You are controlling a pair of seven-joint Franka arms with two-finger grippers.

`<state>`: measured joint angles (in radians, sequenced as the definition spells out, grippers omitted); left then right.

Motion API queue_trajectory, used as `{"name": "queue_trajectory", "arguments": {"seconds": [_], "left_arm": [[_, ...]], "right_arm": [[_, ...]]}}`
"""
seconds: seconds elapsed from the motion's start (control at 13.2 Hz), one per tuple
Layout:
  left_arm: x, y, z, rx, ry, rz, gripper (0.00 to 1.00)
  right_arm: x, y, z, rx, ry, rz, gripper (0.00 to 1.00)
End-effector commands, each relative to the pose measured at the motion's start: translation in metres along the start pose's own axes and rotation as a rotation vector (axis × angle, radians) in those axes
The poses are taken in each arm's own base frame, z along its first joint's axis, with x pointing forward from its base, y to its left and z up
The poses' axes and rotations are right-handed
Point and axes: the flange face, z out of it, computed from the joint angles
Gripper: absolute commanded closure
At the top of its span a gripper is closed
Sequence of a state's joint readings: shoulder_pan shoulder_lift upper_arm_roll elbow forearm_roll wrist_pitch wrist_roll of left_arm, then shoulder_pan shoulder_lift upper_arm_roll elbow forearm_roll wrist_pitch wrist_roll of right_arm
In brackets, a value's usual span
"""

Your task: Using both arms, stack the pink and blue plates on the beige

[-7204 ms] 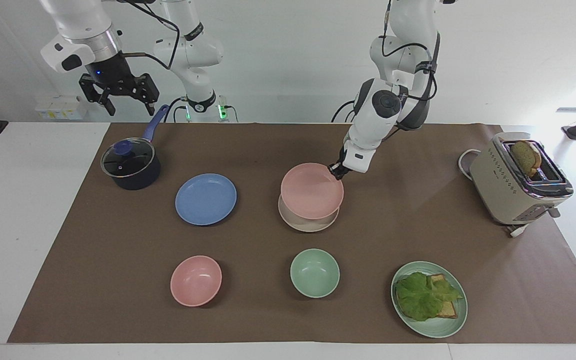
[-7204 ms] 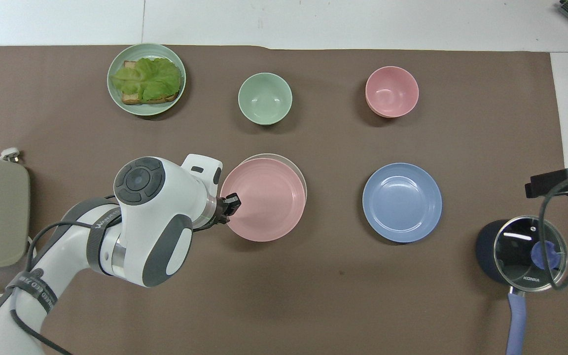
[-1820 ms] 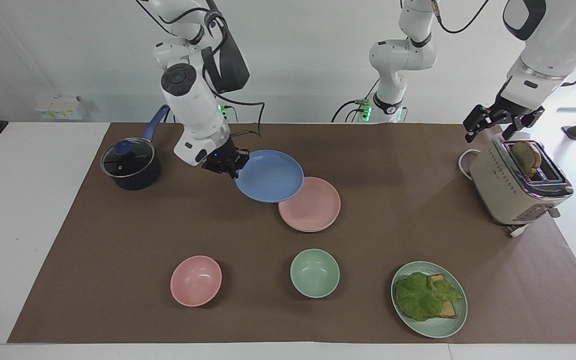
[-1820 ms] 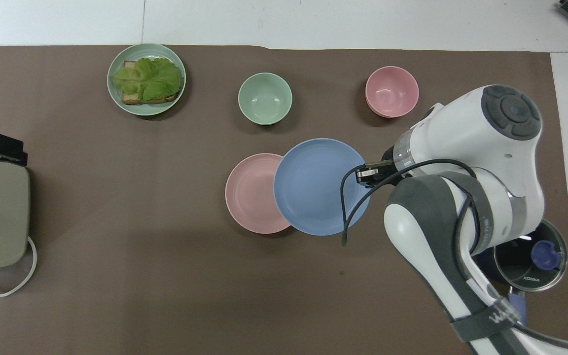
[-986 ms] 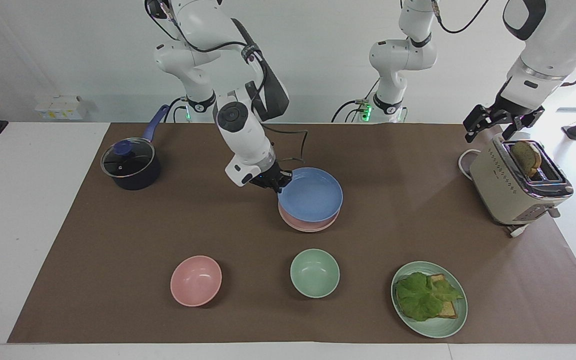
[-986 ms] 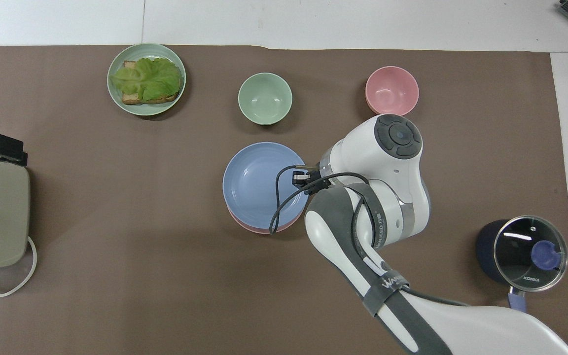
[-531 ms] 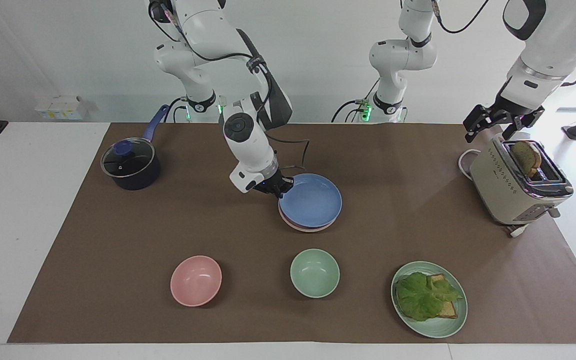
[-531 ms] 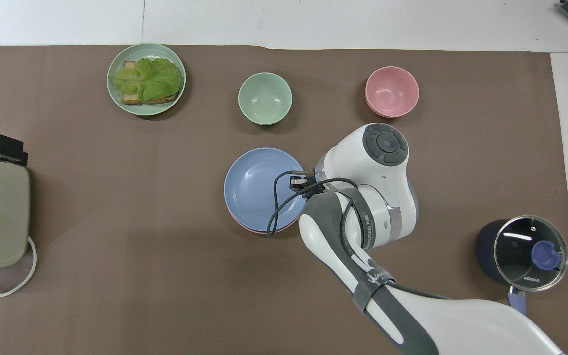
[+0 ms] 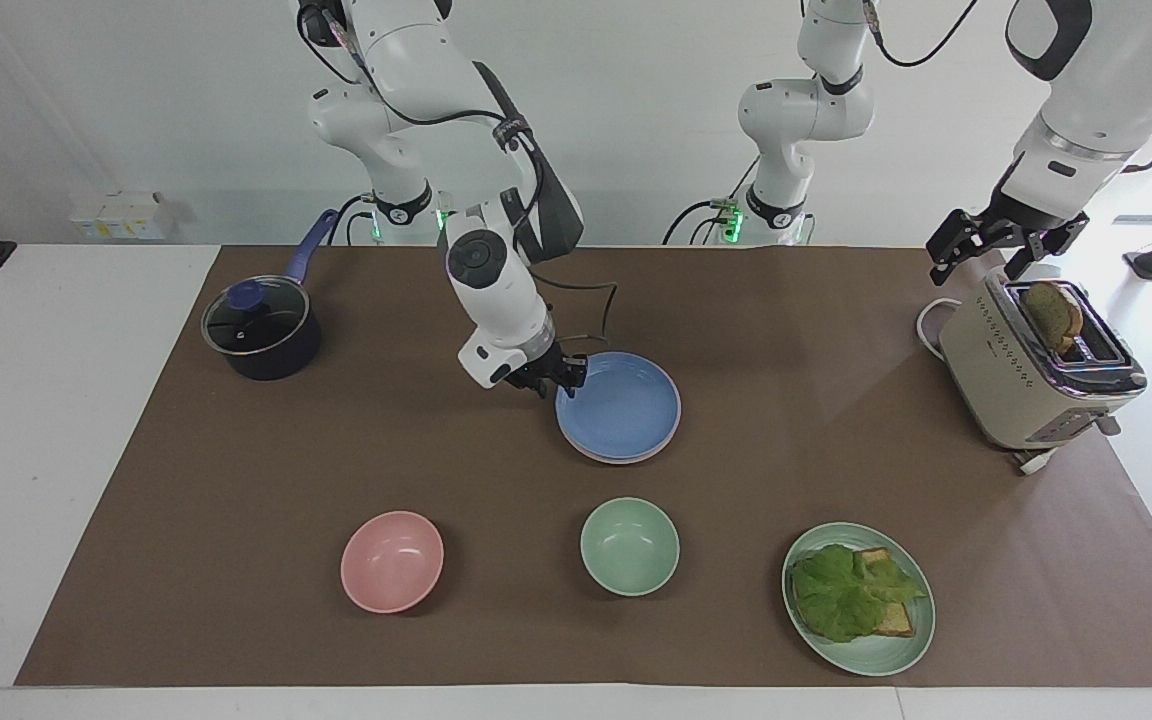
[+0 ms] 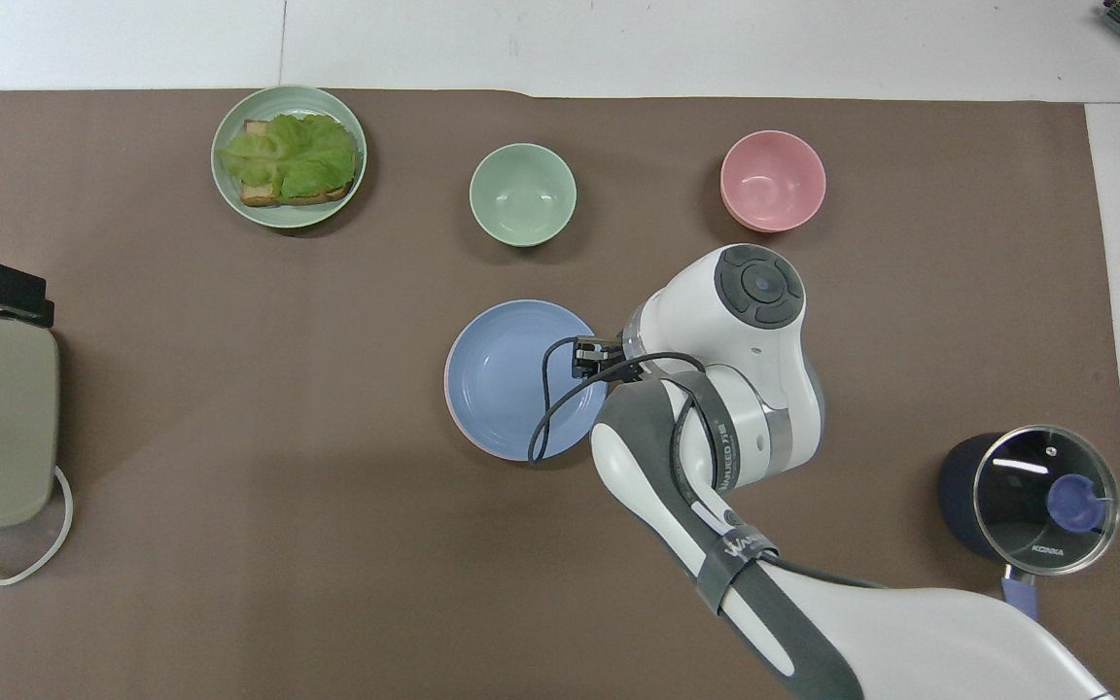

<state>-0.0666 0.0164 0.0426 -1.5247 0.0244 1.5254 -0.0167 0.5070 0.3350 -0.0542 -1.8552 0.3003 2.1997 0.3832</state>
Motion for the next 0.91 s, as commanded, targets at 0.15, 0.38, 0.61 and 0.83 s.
{"name": "queue_trajectory", "arguments": {"seconds": [0.15,0.38,0.61,0.83], "left_arm": [[-0.005,-0.004,-0.004,0.003,-0.006,0.011,0.0],[-0.005,-0.004,-0.004,0.003,-0.006,0.011,0.0],[-0.005,-0.004,-0.004,0.003,-0.006,0.011,0.0],[-0.005,-0.004,-0.004,0.003,-0.006,0.011,0.0]], "right_arm": [[0.018,0.043,-0.084,-0.088,0.142,-0.04,0.0],[0.024,0.081,-0.131,-0.135,0.179,-0.062,0.0],[0.028,0.119,-0.181,-0.153,0.175,-0.055,0.0],[0.013,0.152,-0.231,-0.152,0.178,-0.088,0.0]]}}
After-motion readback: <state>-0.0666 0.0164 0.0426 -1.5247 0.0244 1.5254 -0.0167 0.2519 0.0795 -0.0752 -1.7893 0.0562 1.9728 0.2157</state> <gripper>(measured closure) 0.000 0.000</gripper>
